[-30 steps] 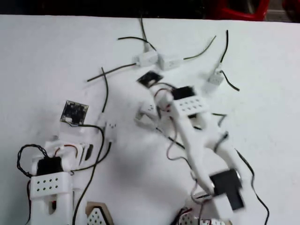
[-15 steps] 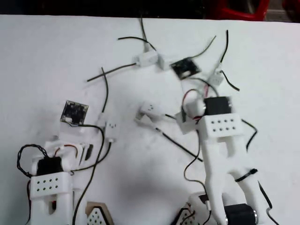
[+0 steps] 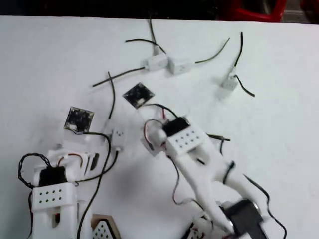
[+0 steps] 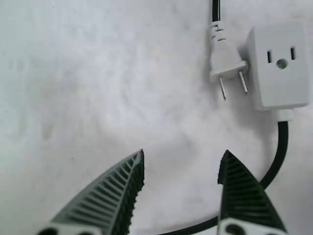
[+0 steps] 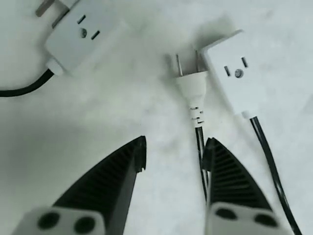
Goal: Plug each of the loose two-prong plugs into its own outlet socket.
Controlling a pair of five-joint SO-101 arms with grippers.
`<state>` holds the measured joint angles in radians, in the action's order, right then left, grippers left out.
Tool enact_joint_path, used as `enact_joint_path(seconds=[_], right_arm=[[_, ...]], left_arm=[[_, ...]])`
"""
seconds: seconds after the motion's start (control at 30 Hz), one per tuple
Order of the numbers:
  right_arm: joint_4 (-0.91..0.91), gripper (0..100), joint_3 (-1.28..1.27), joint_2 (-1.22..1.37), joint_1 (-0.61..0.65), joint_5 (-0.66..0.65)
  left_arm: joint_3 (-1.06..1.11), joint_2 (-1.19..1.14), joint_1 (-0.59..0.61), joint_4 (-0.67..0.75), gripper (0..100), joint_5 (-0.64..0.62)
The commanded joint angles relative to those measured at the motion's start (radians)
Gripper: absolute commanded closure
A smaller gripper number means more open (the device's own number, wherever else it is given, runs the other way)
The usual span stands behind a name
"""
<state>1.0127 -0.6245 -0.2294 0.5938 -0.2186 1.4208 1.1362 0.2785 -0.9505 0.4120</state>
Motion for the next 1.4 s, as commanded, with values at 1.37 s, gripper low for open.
enact_joint_path(seconds=[1.37], right_arm=[[0.18,98.1,0.52,0.18,-0.064,0.27]], left_arm=[[0.0,0.018,0.012,0.025,75,0.008]])
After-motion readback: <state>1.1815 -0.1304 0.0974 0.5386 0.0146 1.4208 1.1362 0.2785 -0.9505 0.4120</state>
